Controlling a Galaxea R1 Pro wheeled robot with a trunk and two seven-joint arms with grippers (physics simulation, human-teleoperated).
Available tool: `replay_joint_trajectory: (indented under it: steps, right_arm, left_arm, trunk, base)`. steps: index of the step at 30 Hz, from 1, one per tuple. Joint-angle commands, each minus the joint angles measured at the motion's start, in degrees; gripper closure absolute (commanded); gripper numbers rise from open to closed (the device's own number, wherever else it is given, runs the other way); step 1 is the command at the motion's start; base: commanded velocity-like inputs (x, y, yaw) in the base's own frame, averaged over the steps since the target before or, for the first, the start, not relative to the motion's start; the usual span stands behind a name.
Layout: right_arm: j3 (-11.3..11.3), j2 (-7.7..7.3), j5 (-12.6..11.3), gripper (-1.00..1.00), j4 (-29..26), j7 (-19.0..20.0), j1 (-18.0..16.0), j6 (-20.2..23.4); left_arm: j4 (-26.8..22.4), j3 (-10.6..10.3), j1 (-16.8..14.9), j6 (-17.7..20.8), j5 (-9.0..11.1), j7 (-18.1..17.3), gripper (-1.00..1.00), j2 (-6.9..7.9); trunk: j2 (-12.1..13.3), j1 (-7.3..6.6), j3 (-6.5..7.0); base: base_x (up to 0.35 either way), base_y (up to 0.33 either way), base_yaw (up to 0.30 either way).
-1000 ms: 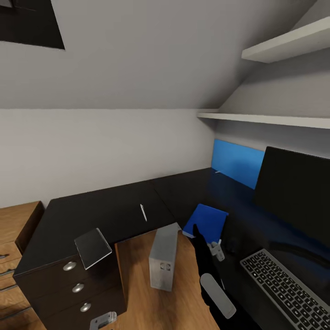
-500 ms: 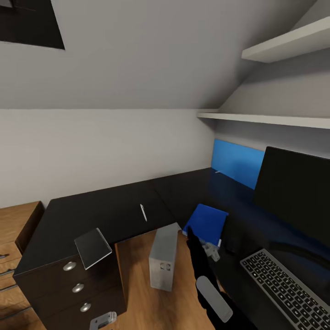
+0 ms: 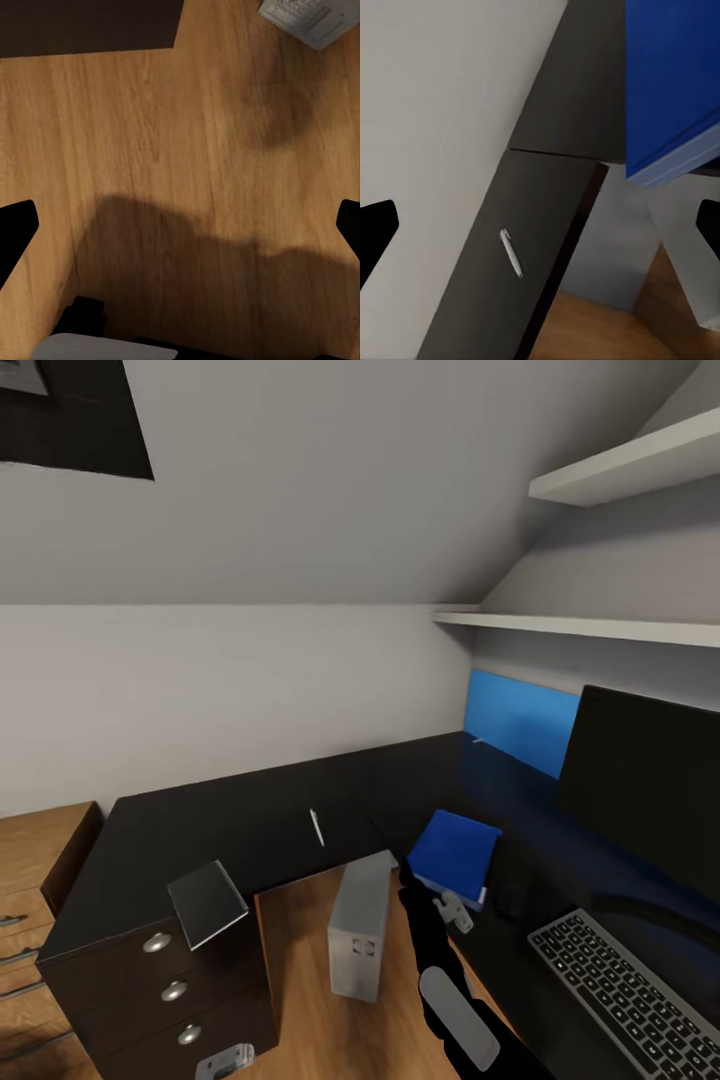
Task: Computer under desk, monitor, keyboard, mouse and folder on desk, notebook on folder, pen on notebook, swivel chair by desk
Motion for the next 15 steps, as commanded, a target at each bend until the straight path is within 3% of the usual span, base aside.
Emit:
replay_joint_trajectory:
  steps: [1,15]
  right_arm:
    - [0.2,-0.03,-0.1,-1.0,-0.1,-0.3,-0.1,-0.4]
    - [0.2,-0.4,0.4,-1.0,-1.4,-0.1,0.0,-0.4]
  left_arm:
    - [-0.1,-0.3,0.0,0.1,0.6,0.6,-1.0,0.08]
    - [0.0,-0.3,0.0,0.1,0.6,0.6,-1.0,0.08]
  trunk:
    - [0.0,0.0,0.02]
    - [0.0,0.0,0.84]
  base:
    - [0.0,0.0,0.073]
    - [0.0,0.0,0.07]
